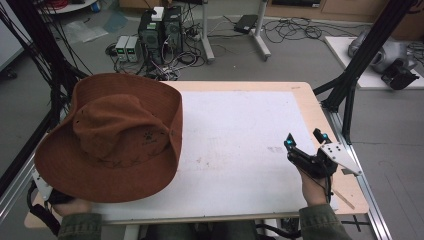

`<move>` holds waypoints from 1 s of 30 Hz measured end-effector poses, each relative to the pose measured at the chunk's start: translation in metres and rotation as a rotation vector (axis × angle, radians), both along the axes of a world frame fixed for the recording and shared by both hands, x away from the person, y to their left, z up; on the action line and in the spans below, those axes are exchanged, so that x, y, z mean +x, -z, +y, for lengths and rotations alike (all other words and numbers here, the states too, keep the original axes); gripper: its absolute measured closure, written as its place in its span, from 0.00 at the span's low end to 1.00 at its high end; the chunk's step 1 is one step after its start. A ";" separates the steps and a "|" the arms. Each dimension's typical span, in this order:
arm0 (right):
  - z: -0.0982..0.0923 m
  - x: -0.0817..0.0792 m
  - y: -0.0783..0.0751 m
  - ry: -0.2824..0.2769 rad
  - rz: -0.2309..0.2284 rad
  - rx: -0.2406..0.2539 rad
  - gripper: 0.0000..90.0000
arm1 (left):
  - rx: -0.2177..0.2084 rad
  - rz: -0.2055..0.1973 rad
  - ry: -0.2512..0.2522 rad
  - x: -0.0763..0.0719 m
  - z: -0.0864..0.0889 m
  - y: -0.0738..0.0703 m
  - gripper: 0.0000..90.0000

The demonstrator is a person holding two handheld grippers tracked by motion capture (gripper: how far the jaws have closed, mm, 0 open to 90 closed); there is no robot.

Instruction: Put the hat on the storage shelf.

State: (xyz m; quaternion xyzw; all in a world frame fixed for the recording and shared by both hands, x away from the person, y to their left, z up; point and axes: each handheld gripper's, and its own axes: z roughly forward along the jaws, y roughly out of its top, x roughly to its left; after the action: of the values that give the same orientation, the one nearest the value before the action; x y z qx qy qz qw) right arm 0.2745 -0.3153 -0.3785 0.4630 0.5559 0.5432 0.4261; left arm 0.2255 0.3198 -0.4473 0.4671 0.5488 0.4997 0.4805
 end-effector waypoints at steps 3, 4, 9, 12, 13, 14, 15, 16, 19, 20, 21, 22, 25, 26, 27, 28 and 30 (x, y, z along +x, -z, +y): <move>-0.005 -0.004 0.013 0.076 0.022 0.012 0.13 | -0.002 -0.002 0.000 0.001 0.000 0.000 0.17; -0.006 -0.005 0.017 0.094 0.031 0.010 0.13 | 0.000 0.002 0.003 0.001 0.000 0.000 0.17; -0.009 -0.005 0.031 0.123 0.052 -0.018 0.13 | 0.000 0.002 0.002 0.001 -0.001 0.000 0.17; -0.009 -0.005 0.036 0.132 0.056 -0.032 0.13 | 0.000 0.002 0.002 0.001 0.000 0.000 0.17; -0.010 -0.005 0.040 0.138 0.056 -0.031 0.13 | -0.001 0.002 0.004 0.001 0.000 0.000 0.17; -0.011 -0.005 0.044 0.143 0.056 -0.030 0.13 | -0.005 -0.001 0.002 0.001 0.000 0.000 0.17; -0.012 -0.005 0.048 0.147 0.063 -0.017 0.13 | -0.007 0.000 0.002 0.001 0.000 0.000 0.17; -0.015 -0.003 0.054 0.162 0.081 0.009 0.13 | -0.008 -0.001 0.001 0.001 0.000 0.000 0.18; -0.016 -0.002 0.056 0.175 0.079 -0.007 0.13 | -0.008 0.000 0.002 0.001 0.000 0.000 0.17; -0.016 -0.002 0.057 0.176 0.076 -0.011 0.13 | -0.007 0.002 0.002 0.001 0.000 0.000 0.17; -0.017 -0.002 0.057 0.177 0.075 -0.016 0.13 | -0.007 0.002 0.002 0.001 0.000 0.000 0.17; -0.017 -0.002 0.058 0.178 0.076 -0.009 0.13 | -0.007 0.004 0.004 0.001 0.000 0.000 0.17; -0.016 -0.001 0.059 0.177 0.076 -0.005 0.13 | -0.007 0.004 0.005 0.001 0.000 0.000 0.17; -0.016 -0.001 0.059 0.177 0.076 -0.005 0.13 | -0.007 0.002 0.004 0.001 0.000 0.000 0.17; -0.016 -0.001 0.059 0.173 0.076 -0.009 0.13 | -0.008 0.003 0.004 0.001 0.000 0.000 0.17; -0.015 -0.001 0.059 0.171 0.075 -0.007 0.13 | -0.008 0.003 0.005 0.001 0.000 0.000 0.17; -0.015 -0.001 0.059 0.169 0.082 -0.005 0.13 | -0.010 0.001 0.005 0.001 0.000 0.000 0.17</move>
State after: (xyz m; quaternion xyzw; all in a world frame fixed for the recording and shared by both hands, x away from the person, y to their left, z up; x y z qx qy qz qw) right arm 0.2738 -0.3303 -0.4377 0.5292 0.5330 0.4844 0.4486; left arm 0.2262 0.3201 -0.4476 0.4665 0.5504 0.4955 0.4836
